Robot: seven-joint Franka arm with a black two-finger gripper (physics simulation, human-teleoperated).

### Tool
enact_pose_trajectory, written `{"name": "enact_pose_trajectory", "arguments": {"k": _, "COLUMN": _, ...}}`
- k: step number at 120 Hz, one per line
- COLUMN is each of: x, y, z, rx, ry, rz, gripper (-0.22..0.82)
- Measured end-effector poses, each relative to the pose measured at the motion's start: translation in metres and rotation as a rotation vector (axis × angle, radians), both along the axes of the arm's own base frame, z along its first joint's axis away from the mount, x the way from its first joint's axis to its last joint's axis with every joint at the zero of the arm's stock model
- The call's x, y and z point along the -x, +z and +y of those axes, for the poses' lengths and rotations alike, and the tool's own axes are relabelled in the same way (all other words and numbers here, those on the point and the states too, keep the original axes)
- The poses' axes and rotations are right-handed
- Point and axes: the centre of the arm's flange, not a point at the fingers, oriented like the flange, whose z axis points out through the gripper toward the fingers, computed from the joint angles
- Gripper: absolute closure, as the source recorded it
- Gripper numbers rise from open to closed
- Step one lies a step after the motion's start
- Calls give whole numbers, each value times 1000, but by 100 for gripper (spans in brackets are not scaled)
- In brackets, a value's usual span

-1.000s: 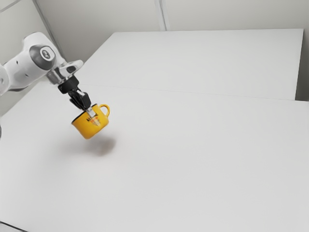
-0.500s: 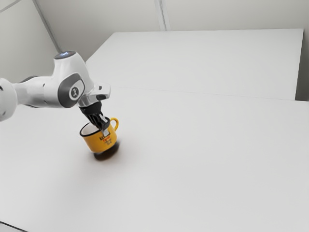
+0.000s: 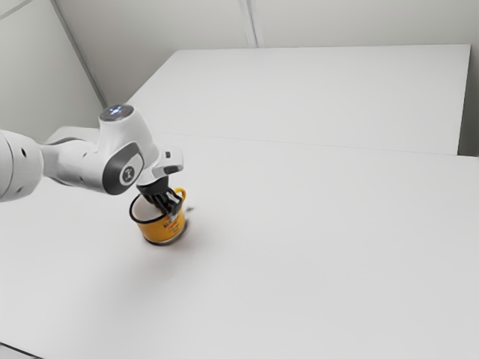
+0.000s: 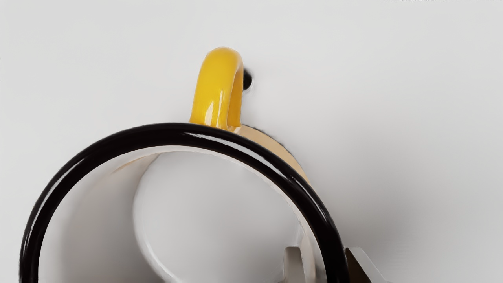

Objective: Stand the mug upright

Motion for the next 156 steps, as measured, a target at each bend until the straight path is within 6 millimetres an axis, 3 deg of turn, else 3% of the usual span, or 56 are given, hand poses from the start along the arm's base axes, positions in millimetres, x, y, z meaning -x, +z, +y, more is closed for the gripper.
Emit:
{"name": "enact_pose_trajectory", "arguments": {"k": 19, "x": 1, "y": 13, "z": 13, "rx": 5, "ry": 59, "rz": -36, "gripper": 26}}
{"name": "enact_pose_trajectory", "arguments": {"k": 30, "x": -1, "y": 40, "z": 19, "rx": 5, "ry": 89, "rz": -79, "gripper": 17}}
{"name": "enact_pose_trajectory", "arguments": {"k": 38, "x": -9, "y": 62, "z": 12, "rx": 8, "ry": 90, "rz": -104, "gripper": 12}}
{"name": "enact_pose_trajectory", "arguments": {"k": 52, "x": -31, "y": 98, "z": -16, "rx": 22, "ry": 60, "rz": -117, "gripper": 7}}
{"name": "enact_pose_trajectory", "arguments": {"k": 69, "x": -78, "y": 158, "z": -45, "rx": 47, "ry": 34, "rz": -120, "gripper": 4}}
{"name": "enact_pose_trajectory", "arguments": {"k": 91, "x": -97, "y": 218, "z": -15, "rx": 53, "ry": 99, "rz": -92, "gripper": 2}}
{"name": "enact_pose_trajectory", "arguments": {"k": 110, "x": -97, "y": 259, "z": -9, "rx": 51, "ry": 115, "rz": -59, "gripper": 1}}
{"name": "enact_pose_trajectory", "arguments": {"k": 125, "x": -89, "y": 270, "z": -10, "rx": 51, "ry": 120, "rz": -13, "gripper": 0}}
{"name": "enact_pose_trajectory", "arguments": {"k": 156, "x": -80, "y": 267, "z": -11, "rx": 48, "ry": 127, "rz": 59, "gripper": 0}}
